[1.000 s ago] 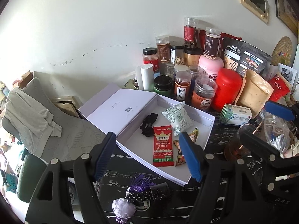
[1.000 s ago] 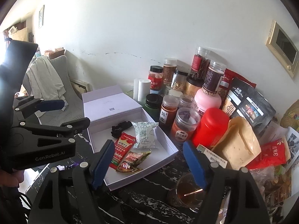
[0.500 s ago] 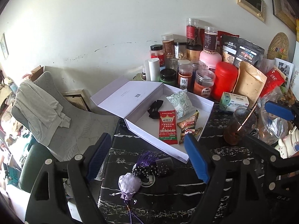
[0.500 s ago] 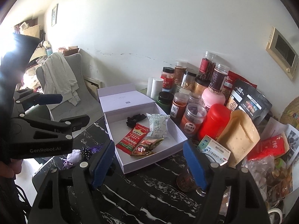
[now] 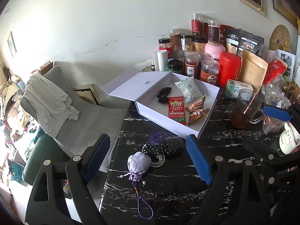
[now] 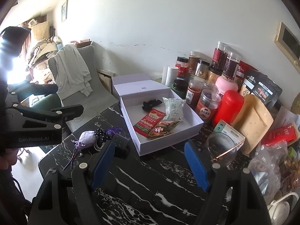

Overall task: Organize objects
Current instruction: 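Open both tools and withdraw them from the box toward the loose items, then grasp the lavender drawstring pouch with the left tool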

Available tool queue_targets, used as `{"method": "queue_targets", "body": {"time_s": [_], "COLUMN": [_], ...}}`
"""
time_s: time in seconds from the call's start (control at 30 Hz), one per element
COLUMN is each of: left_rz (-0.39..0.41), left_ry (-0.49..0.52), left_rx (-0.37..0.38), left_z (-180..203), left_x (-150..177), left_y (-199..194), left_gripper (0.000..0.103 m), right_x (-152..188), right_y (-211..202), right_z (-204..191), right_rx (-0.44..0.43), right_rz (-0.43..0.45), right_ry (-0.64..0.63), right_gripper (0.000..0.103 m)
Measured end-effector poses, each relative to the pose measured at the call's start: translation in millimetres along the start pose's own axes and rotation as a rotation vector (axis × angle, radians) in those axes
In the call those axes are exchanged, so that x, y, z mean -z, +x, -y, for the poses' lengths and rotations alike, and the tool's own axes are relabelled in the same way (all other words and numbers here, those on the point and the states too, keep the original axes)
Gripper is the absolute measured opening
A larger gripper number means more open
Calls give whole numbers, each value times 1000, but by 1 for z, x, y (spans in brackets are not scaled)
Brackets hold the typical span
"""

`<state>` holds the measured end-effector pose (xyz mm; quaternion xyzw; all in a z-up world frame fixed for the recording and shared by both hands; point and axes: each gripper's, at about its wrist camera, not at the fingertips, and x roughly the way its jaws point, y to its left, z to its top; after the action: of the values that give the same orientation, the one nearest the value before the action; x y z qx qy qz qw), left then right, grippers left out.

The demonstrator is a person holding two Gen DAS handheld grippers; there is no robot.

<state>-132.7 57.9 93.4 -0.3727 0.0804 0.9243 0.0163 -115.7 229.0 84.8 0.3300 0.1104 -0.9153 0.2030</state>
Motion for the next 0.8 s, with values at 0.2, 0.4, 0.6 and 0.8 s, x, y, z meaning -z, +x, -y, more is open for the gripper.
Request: {"method": "queue_targets", "body": {"time_s": [0.2, 0.4, 0.6, 0.8], "left_rz": [-35, -93, -97, -122], "left_ry": [-3, -17, -17, -29], "left_rx": [-5, 5, 24, 37], "left_z": [-3, -9, -14, -20], "left_x": [32, 61, 80, 99], "left_y": [8, 28, 35, 49], "left_gripper": [83, 83, 83, 83], "right_x": [20, 32, 39, 45], "right_y": [16, 31, 38, 61], "right_z": [-12, -26, -34, -41], "right_rx": [-61, -92, -129, -168], "right_rz": [-40, -69, -58, -93], "right_ry": [-8, -26, -19, -4], "right_gripper": [78, 78, 78, 78]}}
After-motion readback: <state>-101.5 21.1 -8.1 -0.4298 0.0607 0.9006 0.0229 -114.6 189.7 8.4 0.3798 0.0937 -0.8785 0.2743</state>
